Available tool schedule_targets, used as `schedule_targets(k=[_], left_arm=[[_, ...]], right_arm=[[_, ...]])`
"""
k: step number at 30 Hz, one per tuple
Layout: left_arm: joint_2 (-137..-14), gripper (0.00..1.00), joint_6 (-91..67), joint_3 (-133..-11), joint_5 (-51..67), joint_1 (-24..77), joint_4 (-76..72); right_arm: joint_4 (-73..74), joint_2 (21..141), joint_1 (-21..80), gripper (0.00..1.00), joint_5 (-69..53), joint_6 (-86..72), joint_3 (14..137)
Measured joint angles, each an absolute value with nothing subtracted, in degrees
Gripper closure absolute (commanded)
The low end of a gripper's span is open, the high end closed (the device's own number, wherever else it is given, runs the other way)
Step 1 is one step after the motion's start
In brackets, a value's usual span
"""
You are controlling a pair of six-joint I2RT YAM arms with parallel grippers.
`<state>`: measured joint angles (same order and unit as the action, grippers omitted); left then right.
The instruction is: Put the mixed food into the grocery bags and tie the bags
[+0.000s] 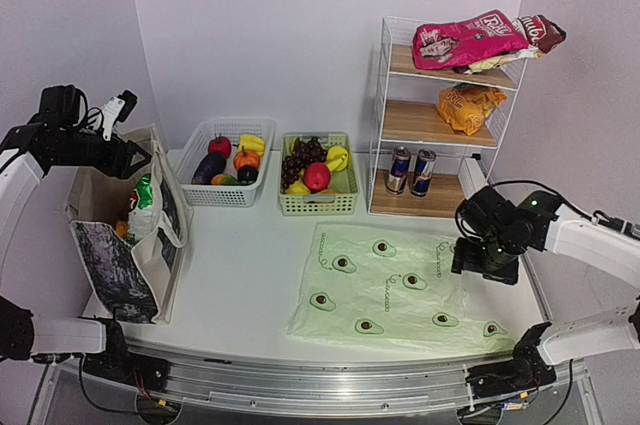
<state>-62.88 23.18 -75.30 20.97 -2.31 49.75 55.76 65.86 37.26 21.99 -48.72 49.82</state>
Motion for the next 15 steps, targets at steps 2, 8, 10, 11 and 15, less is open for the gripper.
schedule_targets(k=[2,8,10,11,15], left_arm=[[-62.6,0.17,22.7,-76.8,22.4,-2.3,50.2],[-60.8,0.16,22.0,-79.9,27.0,-2.3,50.4],[-60.4,0.16,21.7,-79.9,27.7,-2.3,50.5],[-60.3,0.16,21.5,-79.9,28.0,-2.3,50.4],[-60.3,0.16,21.1,-78.9,28.4,-2.3,50.0]], right_arm=[[57.5,65.4,32.3,0.13,19.3,-48.7,47.0],[57.5,72.2,24.9,0.24,9.8,-45.8,44.2],[56.3,74.6,24.0,0.23,6.9,-44.5,44.2],[55.7,75.8,23.8,0.23,5.7,-43.9,44.4],[54.0,80.2,23.2,0.23,2.9,-41.6,46.1]])
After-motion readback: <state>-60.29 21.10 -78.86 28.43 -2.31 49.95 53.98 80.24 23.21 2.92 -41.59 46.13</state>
